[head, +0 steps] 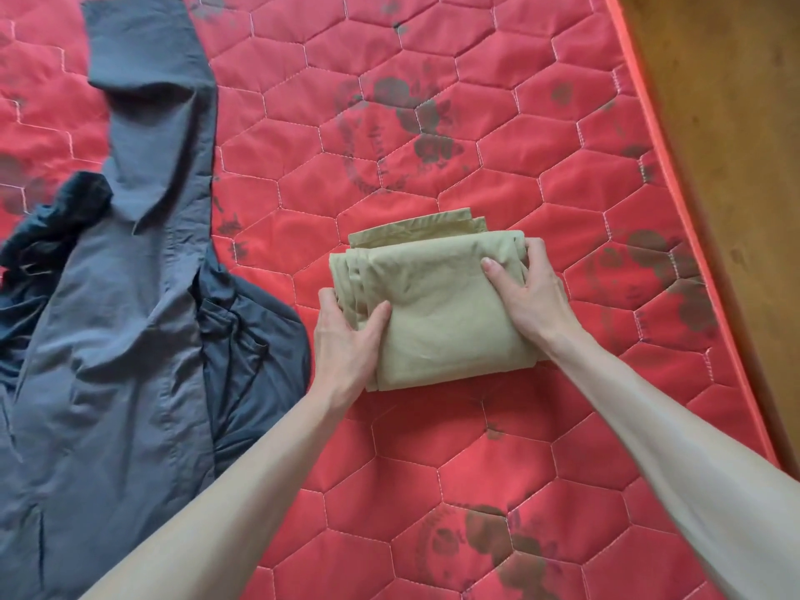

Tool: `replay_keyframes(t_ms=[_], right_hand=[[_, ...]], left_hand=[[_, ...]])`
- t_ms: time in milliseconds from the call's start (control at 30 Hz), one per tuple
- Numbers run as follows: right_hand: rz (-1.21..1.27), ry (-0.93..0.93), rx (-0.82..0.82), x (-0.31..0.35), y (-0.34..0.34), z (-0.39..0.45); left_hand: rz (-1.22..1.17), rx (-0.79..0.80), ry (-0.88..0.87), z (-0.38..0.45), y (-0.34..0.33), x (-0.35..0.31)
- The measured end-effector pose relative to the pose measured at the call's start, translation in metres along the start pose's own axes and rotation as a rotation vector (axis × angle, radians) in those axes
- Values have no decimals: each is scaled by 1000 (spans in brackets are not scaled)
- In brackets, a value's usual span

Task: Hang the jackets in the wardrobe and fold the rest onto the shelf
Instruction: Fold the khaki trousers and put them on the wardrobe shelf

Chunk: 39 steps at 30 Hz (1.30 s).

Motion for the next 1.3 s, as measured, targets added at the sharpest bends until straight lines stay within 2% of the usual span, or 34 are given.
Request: replay_keyframes(t_ms=[67, 167, 300, 433, 567, 800, 1033, 1300], right_hand=[[70, -105, 53, 0, 3, 7], [319, -294, 161, 0, 6, 10], [600, -423, 403, 4, 12, 1], [611, -446, 611, 13, 14, -20], [595, -355, 564, 45, 18, -45], [542, -294, 469, 145, 50, -127], [516, -254, 536, 275, 110, -227], [454, -100, 611, 382, 147, -317]], left_hand=[[-22, 12, 45, 5, 2, -3], [-102, 69, 172, 15, 9, -6], [-371, 242, 407, 16, 18, -6], [-495, 427, 499, 3, 36, -6], [-571, 479, 502, -19, 70, -14], [-569, 407, 401, -89, 168, -78], [-657, 263, 316, -191, 280, -154], [-841, 59, 260, -304, 369, -201]])
Point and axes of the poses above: each hand's wrist, its own z-axis towards the middle knuckle, its own y-axis out of the back of the hand, x = y × z, the point moved 2 cm from there along z, towards the middle knuckle
